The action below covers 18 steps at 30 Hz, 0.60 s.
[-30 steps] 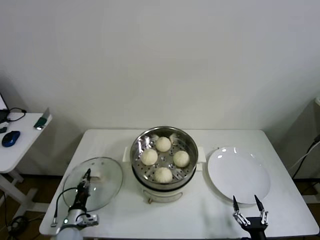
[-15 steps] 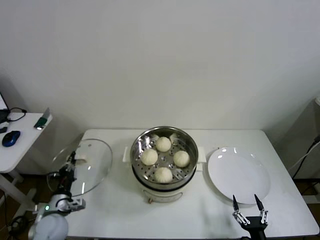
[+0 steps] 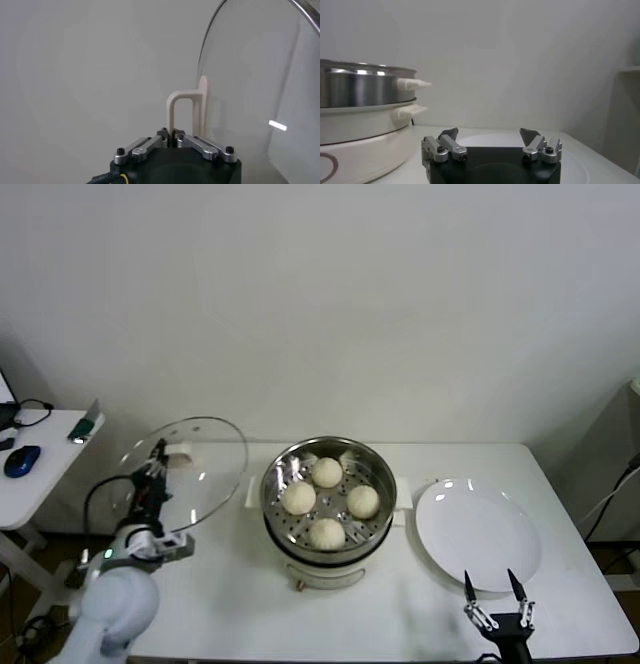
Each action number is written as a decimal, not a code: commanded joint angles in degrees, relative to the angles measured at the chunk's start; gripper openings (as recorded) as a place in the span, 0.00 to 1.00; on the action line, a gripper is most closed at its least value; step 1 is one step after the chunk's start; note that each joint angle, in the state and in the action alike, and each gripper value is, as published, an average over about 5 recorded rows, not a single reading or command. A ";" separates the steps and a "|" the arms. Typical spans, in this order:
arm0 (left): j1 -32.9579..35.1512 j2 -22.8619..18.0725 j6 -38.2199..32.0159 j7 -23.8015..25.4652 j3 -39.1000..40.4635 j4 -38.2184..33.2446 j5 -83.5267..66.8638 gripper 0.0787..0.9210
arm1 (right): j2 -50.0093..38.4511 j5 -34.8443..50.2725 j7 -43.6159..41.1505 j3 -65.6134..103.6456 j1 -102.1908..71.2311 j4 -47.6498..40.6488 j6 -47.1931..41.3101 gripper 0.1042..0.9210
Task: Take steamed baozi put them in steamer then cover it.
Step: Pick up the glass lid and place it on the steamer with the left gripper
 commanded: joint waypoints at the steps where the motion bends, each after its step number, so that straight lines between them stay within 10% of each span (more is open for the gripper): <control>1: -8.09 -8.97 11.19 12.62 21.94 -5.91 15.18 0.08 | -0.21 -0.06 0.08 0.09 0.32 -0.05 0.08 0.88; 18: -7.99 -31.00 9.34 12.18 34.97 4.65 35.32 0.08 | -0.19 0.54 -0.84 0.21 1.87 -1.13 0.81 0.88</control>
